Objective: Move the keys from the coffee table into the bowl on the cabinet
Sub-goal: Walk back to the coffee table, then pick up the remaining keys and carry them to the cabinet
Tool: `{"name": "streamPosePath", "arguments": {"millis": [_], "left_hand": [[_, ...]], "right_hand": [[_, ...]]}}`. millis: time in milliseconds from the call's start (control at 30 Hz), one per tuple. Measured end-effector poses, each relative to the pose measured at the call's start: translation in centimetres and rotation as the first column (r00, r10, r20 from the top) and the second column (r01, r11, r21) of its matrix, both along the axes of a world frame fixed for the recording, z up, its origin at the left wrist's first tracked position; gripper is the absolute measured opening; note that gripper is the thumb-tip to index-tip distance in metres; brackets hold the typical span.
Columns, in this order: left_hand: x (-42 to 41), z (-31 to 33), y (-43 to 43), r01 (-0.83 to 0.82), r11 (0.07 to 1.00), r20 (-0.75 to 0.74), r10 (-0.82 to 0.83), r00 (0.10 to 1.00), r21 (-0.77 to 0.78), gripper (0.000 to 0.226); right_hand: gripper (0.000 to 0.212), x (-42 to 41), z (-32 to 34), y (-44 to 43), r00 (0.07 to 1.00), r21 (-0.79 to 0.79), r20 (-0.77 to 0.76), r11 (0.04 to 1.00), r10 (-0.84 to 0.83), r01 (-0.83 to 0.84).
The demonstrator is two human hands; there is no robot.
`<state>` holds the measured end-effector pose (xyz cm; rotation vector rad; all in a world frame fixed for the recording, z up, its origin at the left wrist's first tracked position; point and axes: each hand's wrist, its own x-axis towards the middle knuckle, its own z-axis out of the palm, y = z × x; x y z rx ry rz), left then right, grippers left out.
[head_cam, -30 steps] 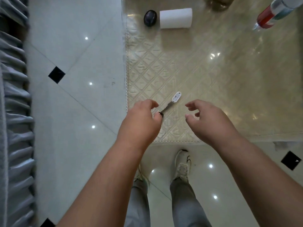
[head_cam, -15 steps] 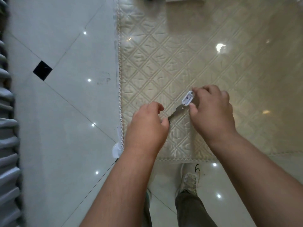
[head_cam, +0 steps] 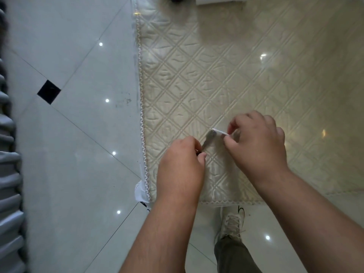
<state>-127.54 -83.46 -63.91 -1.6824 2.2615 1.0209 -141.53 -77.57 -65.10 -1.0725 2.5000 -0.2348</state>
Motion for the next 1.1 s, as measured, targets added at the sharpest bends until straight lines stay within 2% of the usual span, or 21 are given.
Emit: {"name": "streamPosePath", "arguments": {"millis": [133, 267, 533, 767, 933, 1100], "left_hand": [[0.4, 1.0, -0.8, -0.006, 1.000, -0.036, 0.005, 0.999, -0.014, 0.016], [0.3, 3.3, -2.1, -0.005, 0.998, -0.066, 0.000, 0.998, -0.066, 0.013], [-0.3, 11.7, -3.0, 0.057, 0.988, -0.098, -0.072, 0.993, -0.142, 0.007], [1.3, 24.7, -1.4, 0.212, 0.933, -0.132, -0.259, 0.957, -0.292, 0.004], [1.1, 37.2, -0.1, 0.280, 0.892, -0.150, -0.350, 0.925, -0.356, 0.013], [2.2, 49.0, 2.2, 0.230, 0.869, -0.227, -0.354, 0.907, -0.438, 0.010]], "right_hand": [[0.009, -0.3, 0.5, 0.9, 0.998, 0.023, 0.067, 1.000, -0.012, 0.010], [0.009, 0.0, 2.5, 0.9, 0.994, -0.031, 0.106, 0.999, -0.021, 0.024], [0.008, -0.2, 10.9, 0.9, 0.998, -0.168, 0.001, 0.984, -0.064, 0.063], [0.007, -0.9, 23.7, 3.5, 0.987, -0.288, -0.079, 0.951, -0.138, 0.110], [0.010, -0.6, 35.8, 6.4, 0.978, -0.371, -0.169, 0.927, -0.121, 0.050], [0.010, 0.2, 47.2, 10.2, 0.966, -0.448, -0.220, 0.894, -0.134, 0.022]]}}
